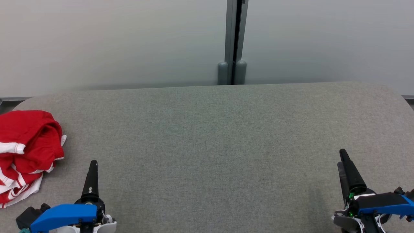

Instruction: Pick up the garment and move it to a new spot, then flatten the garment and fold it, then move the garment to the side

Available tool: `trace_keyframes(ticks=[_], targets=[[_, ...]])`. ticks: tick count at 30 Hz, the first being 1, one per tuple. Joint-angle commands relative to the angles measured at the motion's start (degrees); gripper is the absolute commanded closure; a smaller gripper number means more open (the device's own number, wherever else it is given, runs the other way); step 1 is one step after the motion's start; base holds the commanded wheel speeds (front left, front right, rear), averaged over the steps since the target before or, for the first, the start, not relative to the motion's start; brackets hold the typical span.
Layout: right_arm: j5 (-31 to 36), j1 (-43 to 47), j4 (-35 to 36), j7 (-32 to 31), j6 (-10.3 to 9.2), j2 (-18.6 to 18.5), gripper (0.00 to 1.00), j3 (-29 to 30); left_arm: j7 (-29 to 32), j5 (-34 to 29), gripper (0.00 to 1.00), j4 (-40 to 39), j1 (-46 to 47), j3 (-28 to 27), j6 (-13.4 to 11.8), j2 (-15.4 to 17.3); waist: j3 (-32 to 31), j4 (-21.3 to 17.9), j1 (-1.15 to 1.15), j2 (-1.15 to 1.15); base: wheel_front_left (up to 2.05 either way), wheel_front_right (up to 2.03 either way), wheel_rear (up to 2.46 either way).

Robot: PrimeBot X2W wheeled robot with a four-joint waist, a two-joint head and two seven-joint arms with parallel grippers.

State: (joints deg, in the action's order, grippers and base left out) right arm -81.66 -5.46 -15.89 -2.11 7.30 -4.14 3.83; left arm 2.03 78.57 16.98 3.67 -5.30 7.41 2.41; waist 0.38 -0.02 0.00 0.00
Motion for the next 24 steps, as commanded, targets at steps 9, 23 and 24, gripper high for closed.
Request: trace_keyframes(ticks=[9,23,24], targets=[[12.9,-1.1,0.1,2.9,0.13,-0.6,0.00,-0.3,-2.8,-13.7,0.00,0.1,1.9,1.7,-1.5,0.4,0.1,0.0,0.00,0.00,0.00,0.00,0.00],[25.8,-1.0,-0.9,5.6,0.16,-0.6,0.00,-1.4,-5.5,-27.0,0.00,1.2,2.1,3.9,-3.3,0.5,0.2,-0.2,0.00,0.00,0.00,0.00,0.00],[26.7,-1.0,-1.0,5.8,0.16,-0.6,0.00,-1.4,-5.7,-27.8,0.00,1.2,2.0,4.0,-3.4,0.5,0.2,-0.2,0.00,0.00,0.00,0.00,0.00]])
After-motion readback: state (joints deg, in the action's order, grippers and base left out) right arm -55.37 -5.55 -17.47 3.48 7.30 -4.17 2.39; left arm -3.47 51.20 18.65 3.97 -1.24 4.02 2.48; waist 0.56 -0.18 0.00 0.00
